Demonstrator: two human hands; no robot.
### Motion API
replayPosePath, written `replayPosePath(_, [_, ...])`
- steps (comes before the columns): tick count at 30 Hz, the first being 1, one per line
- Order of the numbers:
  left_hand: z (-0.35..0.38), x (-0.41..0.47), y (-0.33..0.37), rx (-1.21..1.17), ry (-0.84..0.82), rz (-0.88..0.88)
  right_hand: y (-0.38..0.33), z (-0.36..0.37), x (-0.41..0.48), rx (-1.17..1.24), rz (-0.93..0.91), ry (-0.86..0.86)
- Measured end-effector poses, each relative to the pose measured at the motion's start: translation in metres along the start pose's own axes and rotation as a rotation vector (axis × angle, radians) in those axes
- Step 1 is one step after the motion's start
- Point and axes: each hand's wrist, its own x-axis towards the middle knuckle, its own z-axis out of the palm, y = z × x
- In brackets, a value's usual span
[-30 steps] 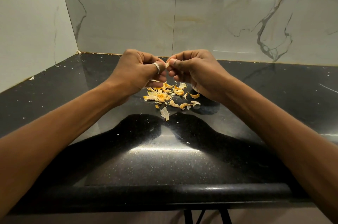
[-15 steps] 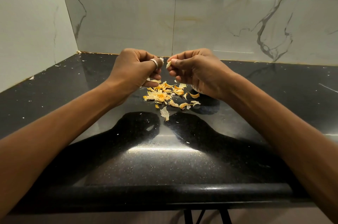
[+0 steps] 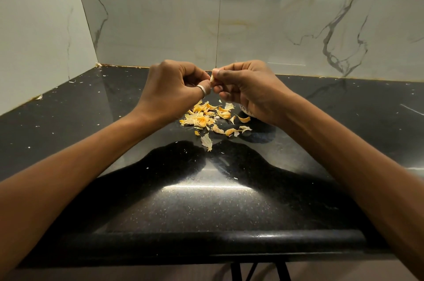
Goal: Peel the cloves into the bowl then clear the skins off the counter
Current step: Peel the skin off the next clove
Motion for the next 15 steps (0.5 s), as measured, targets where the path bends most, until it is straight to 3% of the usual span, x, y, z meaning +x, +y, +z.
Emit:
replayPosePath(6, [0.0017, -0.0006, 0.0005, 0.067, 0.011, 0.077, 0.0017, 0.0012, -0.0006, -0.043, -0.045, 0.01])
replayPosePath(15, [0.002, -0.0015, 0.0009, 0.104, -0.003, 0.056, 0.008, 0.0061, -0.001, -0.091, -0.096, 0.022])
